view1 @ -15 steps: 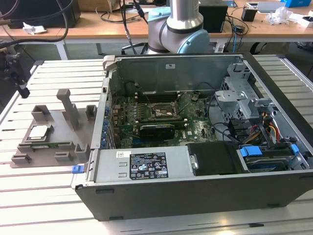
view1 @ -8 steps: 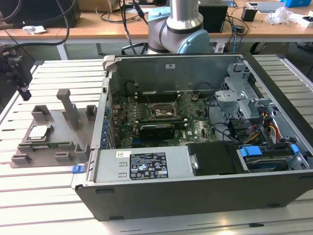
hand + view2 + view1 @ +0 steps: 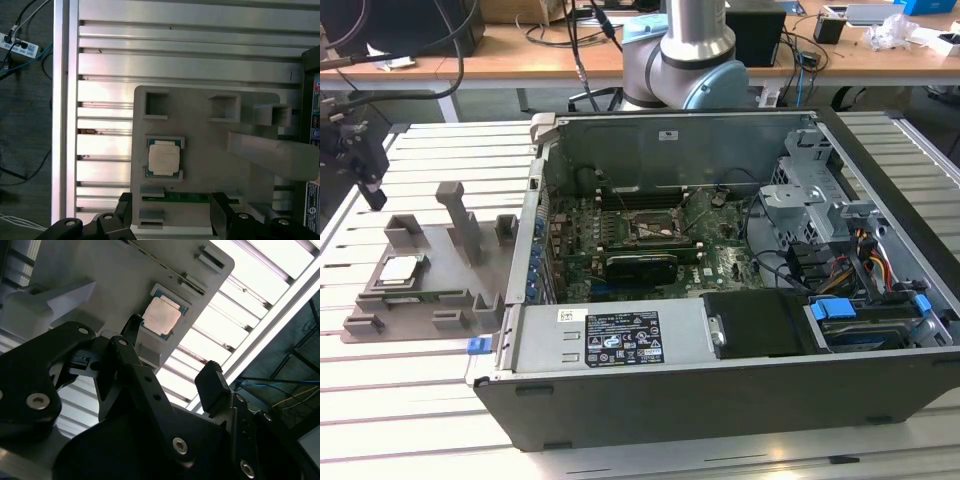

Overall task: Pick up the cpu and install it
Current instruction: 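Pick up the cpu and move it towards the insertion slot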

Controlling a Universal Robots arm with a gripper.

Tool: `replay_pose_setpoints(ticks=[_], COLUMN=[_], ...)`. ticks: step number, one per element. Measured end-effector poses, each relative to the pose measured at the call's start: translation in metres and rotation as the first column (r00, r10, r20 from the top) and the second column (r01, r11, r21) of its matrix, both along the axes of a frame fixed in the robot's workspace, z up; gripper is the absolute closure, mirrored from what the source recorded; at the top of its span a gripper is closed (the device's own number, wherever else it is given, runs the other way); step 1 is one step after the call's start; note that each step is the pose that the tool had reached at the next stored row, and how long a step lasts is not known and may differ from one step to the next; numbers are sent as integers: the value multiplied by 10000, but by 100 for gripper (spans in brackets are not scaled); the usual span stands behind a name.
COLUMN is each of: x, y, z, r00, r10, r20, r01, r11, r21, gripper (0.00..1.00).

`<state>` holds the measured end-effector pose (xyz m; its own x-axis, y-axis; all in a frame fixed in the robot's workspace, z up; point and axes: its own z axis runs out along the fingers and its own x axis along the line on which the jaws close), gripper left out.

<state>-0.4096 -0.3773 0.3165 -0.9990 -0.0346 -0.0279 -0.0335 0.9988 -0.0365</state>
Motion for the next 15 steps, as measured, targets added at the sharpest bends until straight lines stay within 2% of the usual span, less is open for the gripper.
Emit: replay_pose_setpoints(ticks=[15], x=[0], y=[0], z=[-138], r00=[10000], r10=[0], r20=[0], r01=[0], r11=[10000], r21=[0], gripper=[28])
